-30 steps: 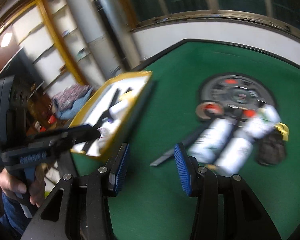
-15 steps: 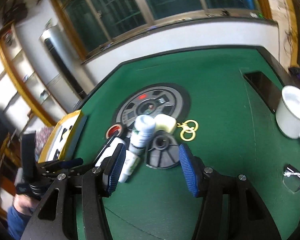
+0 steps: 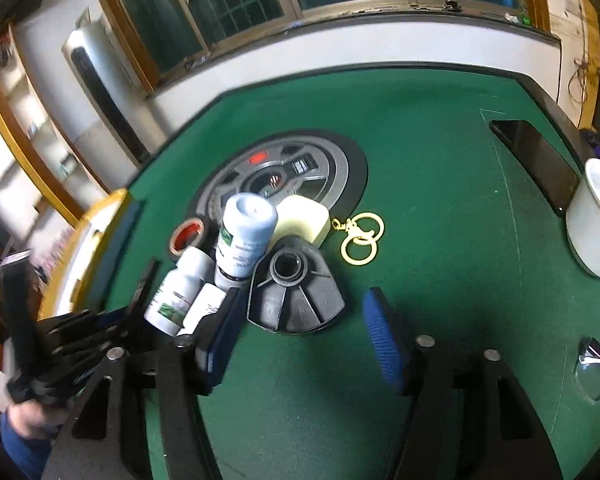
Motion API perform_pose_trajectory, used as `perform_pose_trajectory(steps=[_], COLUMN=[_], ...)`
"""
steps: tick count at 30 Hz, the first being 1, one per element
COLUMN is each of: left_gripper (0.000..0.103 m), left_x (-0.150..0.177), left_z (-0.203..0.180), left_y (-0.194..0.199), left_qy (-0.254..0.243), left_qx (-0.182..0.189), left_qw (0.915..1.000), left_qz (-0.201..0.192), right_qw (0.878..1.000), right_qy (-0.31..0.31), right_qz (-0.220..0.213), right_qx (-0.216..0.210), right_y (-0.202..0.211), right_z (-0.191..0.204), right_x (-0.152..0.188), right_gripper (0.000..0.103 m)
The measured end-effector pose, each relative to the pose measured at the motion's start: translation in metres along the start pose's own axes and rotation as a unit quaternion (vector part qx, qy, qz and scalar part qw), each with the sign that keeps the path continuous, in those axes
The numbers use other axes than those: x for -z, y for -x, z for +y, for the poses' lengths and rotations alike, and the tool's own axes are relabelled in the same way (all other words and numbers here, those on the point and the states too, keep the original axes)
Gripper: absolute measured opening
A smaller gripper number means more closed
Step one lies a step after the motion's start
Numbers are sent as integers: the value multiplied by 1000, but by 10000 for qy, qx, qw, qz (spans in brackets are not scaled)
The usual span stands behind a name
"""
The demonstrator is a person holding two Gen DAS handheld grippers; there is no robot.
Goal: Organize rigid objects
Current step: 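Grasp a black marker with the left tool while the right tool grasps the black ribbed base, then carry the marker and black base into the tray and open both tools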
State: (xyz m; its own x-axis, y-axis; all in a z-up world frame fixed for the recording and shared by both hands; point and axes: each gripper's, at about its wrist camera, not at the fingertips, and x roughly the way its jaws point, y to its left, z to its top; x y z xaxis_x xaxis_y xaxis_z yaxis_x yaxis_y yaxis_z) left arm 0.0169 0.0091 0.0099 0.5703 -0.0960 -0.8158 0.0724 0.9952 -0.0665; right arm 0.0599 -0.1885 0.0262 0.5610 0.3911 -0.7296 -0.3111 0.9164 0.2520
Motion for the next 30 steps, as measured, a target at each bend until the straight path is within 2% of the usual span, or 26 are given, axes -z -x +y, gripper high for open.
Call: perform_pose_trajectory(steps=[4, 11, 15, 21, 26, 30], left_gripper=[12, 12, 12, 12, 12, 12], left_x=[4, 4, 6, 11, 8, 5], left_z=[-2, -3, 1, -4, -8, -10], left_y=[1, -1, 2, 11, 24, 30], left_qy=[-41, -60, 110, 216, 234, 240], left_qx=[-40, -56, 97, 273, 275, 262], left_qw=[10000, 9999, 9998, 9992, 9988, 9985], left_qz=[-67, -133, -158, -211, -333, -408], right_qw=[9997, 9968, 9962, 9984, 9992, 9990], right_qy=[147, 387, 376, 92, -372, -392], right_qz=[52, 344, 367, 235, 167, -103], right_qx=[211, 603, 699, 515, -36, -186], right_y=[-9, -36, -38, -10, 10, 27], right_z=[10, 21, 18, 6, 2, 7], right_x=[-3, -5, 0, 6, 3, 2], right_gripper=[62, 62, 59, 59, 59, 59])
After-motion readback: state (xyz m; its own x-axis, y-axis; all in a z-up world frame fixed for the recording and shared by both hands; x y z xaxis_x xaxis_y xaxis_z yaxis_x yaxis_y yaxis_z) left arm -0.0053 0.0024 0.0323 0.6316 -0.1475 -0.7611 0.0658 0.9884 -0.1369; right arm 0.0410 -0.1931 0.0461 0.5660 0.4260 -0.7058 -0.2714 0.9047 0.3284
